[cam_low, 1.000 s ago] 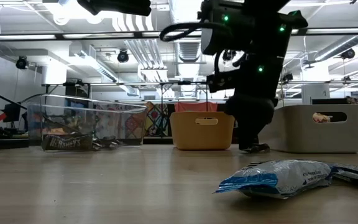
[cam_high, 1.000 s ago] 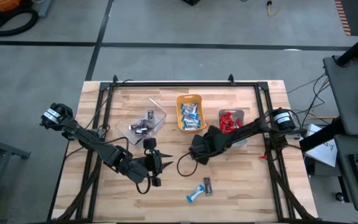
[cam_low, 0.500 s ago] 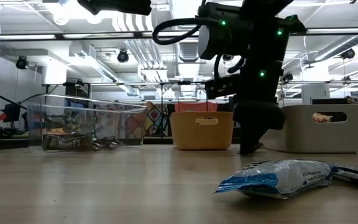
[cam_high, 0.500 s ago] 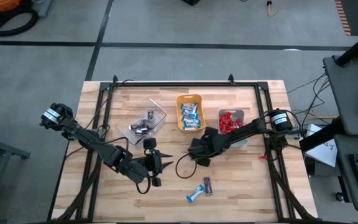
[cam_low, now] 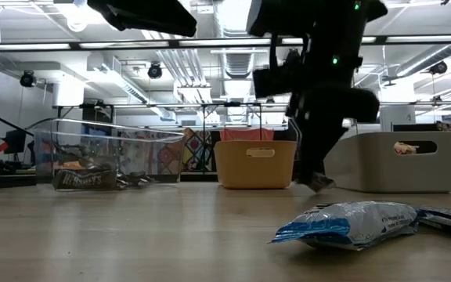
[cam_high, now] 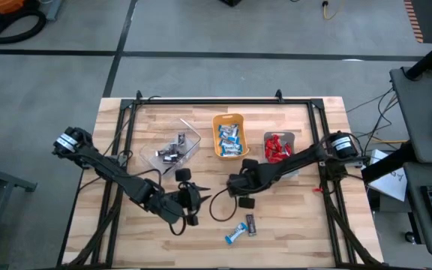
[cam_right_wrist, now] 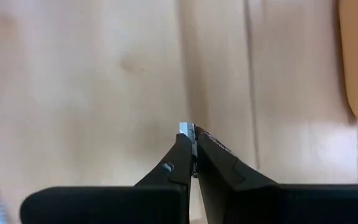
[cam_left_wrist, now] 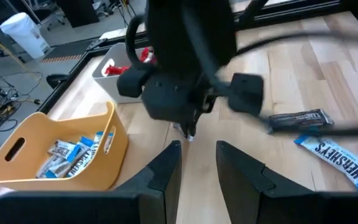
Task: Organize candy in baskets
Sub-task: Put the brown chocolate into the transparent bin
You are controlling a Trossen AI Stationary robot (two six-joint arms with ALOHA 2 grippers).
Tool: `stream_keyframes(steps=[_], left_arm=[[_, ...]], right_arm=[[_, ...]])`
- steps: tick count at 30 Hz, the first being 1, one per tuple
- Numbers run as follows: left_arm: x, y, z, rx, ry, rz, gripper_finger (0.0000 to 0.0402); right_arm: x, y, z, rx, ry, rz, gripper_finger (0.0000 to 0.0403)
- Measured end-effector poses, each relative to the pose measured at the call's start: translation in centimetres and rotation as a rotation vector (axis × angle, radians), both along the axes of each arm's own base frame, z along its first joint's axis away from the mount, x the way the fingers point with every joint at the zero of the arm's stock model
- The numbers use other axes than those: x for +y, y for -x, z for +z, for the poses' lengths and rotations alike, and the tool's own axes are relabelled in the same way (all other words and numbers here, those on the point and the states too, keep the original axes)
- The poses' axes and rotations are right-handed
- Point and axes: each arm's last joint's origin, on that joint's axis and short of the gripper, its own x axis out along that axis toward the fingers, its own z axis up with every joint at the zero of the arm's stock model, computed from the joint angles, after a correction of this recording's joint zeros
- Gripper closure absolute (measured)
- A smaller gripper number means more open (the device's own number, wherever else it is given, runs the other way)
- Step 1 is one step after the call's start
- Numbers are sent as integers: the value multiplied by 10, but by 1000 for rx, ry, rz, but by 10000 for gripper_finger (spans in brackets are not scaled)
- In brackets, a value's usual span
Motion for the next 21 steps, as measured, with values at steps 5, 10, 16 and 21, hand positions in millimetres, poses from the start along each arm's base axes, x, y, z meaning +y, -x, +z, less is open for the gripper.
stream_keyframes(steps=[5,10,16,21], left_arm=[[-1,-1,-1,2,1,0,317],[-2,-1,-2,4,20,-22,317],[-6,-6,-10,-39,55,-59,317],[-7,-6,-24,-78,75,-96,315]], right_arm=[[13,-1,15,-107,-54,63,391],[23,-2,32,-243,-99,125,391],[26,-1,47,-383,-161,191,391],[27,1,51,-488,-238,245,391]])
